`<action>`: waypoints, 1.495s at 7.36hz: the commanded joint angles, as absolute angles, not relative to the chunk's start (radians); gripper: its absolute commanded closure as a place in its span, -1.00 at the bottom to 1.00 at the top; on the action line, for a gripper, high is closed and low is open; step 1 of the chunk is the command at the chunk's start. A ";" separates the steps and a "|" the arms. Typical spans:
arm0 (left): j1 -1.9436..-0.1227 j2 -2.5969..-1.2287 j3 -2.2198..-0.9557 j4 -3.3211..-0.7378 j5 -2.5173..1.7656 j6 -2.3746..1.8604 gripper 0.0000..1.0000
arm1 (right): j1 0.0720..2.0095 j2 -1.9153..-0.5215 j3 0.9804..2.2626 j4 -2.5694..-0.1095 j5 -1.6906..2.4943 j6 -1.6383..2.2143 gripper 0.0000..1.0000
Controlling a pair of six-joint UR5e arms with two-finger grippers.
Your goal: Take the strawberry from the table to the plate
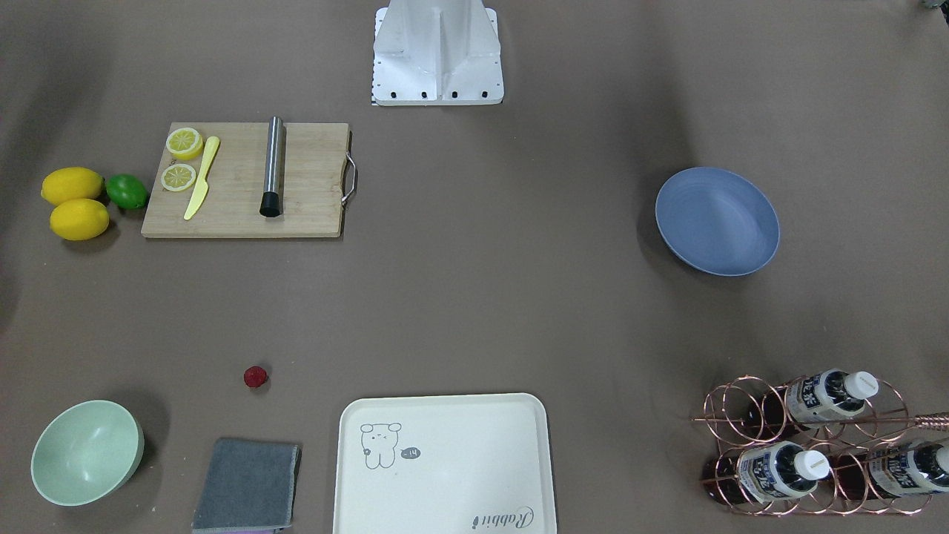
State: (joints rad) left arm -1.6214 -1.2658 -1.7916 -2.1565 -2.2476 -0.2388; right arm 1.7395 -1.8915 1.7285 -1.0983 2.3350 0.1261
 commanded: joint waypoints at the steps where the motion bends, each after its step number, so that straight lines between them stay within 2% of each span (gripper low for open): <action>1: -1.618 -1.262 -1.795 -2.158 -2.250 -0.235 -0.95 | 1.740 -1.894 1.733 -1.098 2.335 0.126 -1.00; 11: -1.617 -1.261 -1.784 -2.131 -2.371 -0.229 -0.94 | 1.732 -1.885 1.723 -1.115 2.329 0.114 -1.00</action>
State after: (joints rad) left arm -1.6145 -1.2655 -1.7817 -2.1329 -2.3611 -0.2294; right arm 1.7347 -1.8861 1.7245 -1.1134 2.3281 0.1143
